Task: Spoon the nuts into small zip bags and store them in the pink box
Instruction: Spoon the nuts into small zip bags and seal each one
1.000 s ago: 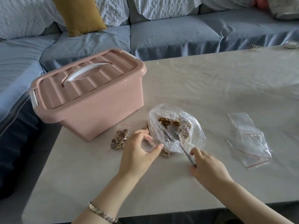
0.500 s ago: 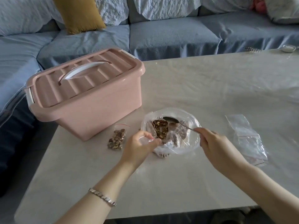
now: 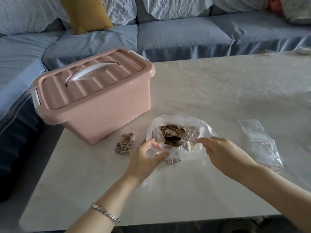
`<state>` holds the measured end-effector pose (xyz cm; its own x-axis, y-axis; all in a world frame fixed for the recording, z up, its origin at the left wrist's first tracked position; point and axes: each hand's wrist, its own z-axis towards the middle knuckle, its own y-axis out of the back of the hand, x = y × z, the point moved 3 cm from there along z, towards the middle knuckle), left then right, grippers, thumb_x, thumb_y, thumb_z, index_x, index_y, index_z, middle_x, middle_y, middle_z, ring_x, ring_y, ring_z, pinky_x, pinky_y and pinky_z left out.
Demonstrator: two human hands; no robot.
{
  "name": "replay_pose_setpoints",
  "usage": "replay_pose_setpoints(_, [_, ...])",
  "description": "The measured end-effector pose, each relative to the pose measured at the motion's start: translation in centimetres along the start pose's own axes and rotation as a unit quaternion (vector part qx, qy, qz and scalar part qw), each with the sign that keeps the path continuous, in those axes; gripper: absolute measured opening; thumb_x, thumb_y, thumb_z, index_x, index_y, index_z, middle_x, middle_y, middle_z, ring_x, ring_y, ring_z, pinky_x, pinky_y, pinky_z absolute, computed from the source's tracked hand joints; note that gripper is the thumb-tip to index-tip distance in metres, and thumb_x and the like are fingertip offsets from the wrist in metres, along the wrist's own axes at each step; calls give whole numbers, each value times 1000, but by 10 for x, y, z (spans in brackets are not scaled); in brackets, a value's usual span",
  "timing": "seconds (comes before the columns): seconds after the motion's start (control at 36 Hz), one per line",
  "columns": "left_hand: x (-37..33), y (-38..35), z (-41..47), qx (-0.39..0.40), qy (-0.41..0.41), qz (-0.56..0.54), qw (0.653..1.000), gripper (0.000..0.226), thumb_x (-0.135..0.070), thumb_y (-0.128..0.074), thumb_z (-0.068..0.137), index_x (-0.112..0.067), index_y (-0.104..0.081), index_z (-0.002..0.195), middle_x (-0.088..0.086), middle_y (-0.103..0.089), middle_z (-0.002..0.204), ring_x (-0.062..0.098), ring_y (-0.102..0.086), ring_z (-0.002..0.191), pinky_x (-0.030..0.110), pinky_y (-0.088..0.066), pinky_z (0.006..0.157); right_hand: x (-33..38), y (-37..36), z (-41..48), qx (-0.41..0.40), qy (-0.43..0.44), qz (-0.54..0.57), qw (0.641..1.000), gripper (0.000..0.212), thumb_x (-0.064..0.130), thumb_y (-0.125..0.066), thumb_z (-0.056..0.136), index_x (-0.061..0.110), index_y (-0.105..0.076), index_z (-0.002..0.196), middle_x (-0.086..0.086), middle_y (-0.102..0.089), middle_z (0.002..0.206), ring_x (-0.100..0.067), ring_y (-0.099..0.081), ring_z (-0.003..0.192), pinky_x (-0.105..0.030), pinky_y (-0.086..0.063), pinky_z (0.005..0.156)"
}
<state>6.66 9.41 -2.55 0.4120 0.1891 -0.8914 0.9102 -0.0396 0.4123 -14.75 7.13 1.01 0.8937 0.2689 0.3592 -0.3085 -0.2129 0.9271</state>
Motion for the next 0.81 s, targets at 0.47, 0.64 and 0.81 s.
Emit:
replay_pose_setpoints(0.47, [-5,-12,-12,17,-4,17,1000,24,-40,-75,71,-22,-61,77,-9,-34,147,-1,-26,134,12,-17,91,0,-7,0,-25,-26,50,998,25,23,-39,98,19,-62,108,4,-52,65,-19,-46,61,-30,-38,58])
replay_pose_setpoints(0.64, [-3,-21,-12,26,-1,-1,1000,23,-38,-78,70,-25,-60,75,-9,-33,148,-1,-27,134,17,-17,96,-5,-19,-3,53,-118,264,956,22,8,-46,94,20,-63,89,6,-59,54,-7,-45,35,-12,-36,42])
replay_pose_setpoints(0.81, [0,-19,-13,26,-5,1,1000,20,-29,-78,73,-22,-60,76,-10,-36,146,-5,-29,128,16,-17,98,-4,-22,-6,67,-218,470,853,18,0,-47,93,3,-64,91,-6,-61,55,-10,-50,36,-16,-36,38])
